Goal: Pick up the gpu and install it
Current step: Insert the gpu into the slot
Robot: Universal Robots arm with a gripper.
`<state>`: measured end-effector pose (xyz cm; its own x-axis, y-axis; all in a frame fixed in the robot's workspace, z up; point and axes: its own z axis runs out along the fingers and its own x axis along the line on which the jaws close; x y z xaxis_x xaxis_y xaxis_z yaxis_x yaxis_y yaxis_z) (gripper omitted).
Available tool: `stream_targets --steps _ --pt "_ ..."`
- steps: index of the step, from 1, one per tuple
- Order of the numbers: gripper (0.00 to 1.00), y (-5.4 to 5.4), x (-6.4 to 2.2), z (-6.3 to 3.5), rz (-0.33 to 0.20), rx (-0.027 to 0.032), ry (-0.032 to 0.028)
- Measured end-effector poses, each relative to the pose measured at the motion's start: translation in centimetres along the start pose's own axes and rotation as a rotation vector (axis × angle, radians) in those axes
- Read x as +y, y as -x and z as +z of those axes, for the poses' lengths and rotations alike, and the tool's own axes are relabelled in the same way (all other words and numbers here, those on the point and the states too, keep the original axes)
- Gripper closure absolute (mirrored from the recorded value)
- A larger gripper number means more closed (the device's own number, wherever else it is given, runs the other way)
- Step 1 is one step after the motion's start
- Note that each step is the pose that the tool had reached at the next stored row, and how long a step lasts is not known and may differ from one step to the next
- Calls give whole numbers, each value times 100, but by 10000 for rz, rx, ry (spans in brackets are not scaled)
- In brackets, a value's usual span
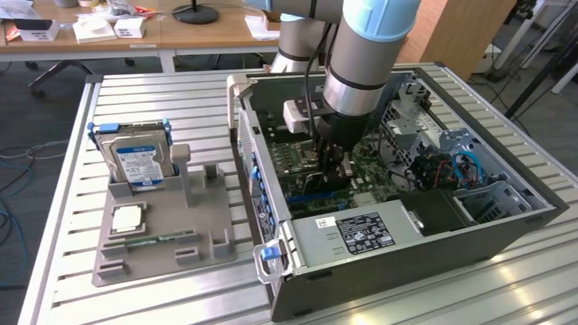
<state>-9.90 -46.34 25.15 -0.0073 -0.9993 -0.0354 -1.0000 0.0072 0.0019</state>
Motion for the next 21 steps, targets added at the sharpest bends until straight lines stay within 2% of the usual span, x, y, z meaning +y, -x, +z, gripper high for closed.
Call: stream_targets --steps 5,10,21 --pt "73 0 -1 2 1 1 3" --pt "73 0 -5 2 2 1 35" --pt "73 0 -4 20 1 -1 23"
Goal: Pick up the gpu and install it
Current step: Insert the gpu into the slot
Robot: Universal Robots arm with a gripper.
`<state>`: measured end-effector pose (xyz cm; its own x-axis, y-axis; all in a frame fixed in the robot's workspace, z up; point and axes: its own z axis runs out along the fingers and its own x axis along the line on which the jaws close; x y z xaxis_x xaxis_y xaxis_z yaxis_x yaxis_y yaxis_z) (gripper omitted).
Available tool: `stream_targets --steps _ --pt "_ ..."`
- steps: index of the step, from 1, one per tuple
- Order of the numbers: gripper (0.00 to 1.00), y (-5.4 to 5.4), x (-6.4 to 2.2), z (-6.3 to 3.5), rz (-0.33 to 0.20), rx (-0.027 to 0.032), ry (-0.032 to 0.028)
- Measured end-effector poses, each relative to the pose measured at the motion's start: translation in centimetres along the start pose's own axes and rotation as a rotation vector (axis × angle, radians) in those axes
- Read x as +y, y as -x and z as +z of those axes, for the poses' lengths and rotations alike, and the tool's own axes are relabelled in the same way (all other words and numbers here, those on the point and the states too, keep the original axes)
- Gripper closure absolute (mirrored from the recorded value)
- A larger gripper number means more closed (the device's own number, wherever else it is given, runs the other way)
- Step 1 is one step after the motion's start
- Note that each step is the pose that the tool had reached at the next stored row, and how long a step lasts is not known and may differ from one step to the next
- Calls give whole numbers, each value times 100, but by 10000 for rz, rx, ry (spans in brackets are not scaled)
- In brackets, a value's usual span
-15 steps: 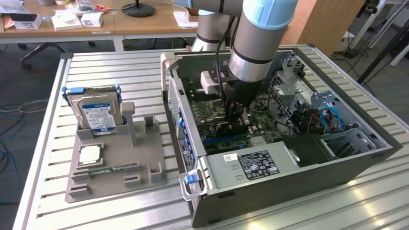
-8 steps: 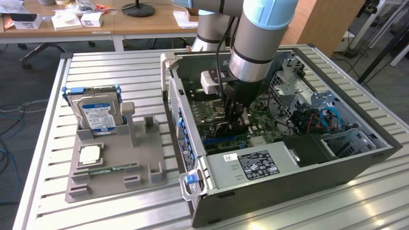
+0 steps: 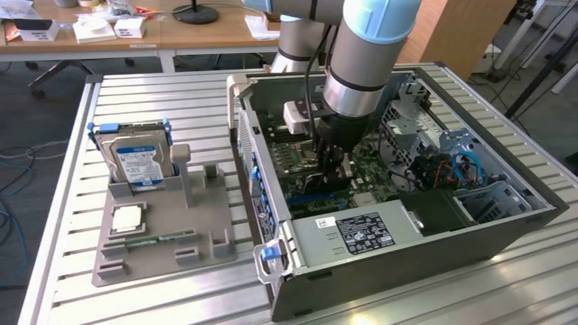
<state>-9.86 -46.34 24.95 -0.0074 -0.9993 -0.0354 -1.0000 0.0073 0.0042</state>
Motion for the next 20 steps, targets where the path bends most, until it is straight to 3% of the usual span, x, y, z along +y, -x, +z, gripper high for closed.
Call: stream_targets --steps 20 --pt "73 -1 0 17 0 1 0"
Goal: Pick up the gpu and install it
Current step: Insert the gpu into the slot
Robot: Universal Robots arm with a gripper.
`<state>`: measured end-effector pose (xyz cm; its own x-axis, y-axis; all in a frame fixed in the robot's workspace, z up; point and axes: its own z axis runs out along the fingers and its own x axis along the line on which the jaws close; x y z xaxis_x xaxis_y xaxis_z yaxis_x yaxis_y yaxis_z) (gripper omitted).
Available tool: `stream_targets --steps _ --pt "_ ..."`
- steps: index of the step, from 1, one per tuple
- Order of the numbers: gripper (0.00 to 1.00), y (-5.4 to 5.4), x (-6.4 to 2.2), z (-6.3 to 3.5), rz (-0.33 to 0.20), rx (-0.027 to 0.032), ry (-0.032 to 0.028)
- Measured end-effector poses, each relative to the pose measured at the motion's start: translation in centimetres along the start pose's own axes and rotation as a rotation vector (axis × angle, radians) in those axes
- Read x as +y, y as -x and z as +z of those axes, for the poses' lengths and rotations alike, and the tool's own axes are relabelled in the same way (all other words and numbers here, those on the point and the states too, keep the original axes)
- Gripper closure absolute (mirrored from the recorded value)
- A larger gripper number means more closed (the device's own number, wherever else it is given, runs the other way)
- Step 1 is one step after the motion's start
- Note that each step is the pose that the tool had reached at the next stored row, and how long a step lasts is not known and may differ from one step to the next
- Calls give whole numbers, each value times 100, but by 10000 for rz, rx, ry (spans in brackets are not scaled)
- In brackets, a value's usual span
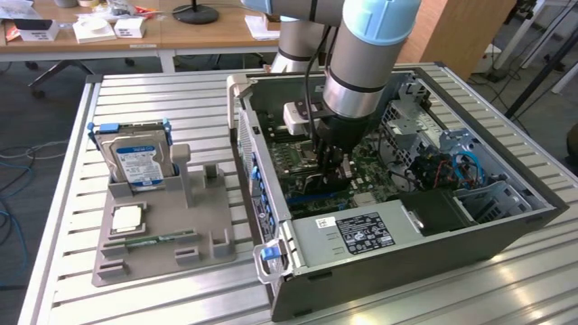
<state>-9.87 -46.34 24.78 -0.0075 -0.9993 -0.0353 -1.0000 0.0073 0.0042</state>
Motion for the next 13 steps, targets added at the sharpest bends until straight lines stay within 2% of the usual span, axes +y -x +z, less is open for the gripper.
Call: stream_targets --steps 13 --pt "73 0 0 8 0 0 0"
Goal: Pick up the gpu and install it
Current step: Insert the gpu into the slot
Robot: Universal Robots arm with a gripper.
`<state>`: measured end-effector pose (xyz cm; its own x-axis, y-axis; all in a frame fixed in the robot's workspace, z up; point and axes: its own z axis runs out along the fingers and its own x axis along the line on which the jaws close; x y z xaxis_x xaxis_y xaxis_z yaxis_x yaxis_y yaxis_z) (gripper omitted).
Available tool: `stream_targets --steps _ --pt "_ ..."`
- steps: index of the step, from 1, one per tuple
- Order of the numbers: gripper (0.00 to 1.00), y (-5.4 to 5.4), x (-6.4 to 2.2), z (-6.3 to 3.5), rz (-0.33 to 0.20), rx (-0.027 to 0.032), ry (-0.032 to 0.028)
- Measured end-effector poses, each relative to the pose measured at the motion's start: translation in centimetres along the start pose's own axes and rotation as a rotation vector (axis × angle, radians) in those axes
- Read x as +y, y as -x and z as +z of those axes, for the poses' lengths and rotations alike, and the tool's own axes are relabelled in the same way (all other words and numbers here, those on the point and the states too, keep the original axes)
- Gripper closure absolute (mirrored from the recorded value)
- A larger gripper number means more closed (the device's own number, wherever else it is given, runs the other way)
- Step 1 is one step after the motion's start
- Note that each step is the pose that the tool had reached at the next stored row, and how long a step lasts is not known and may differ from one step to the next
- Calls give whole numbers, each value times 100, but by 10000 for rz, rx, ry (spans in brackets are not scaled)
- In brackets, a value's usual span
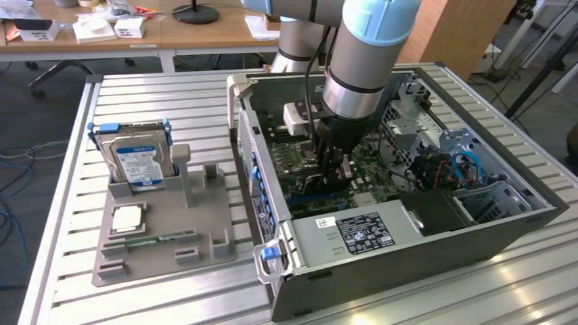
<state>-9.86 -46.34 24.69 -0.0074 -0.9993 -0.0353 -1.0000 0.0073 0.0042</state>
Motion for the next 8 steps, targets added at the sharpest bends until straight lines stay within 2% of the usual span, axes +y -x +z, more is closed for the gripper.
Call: stream_targets --steps 4,5,6,8 --pt "73 0 0 0 0 -1 0" --pt "72 0 0 0 0 0 0" --pt "66 0 0 0 0 -1 0" --pt "66 0 0 0 0 0 0"
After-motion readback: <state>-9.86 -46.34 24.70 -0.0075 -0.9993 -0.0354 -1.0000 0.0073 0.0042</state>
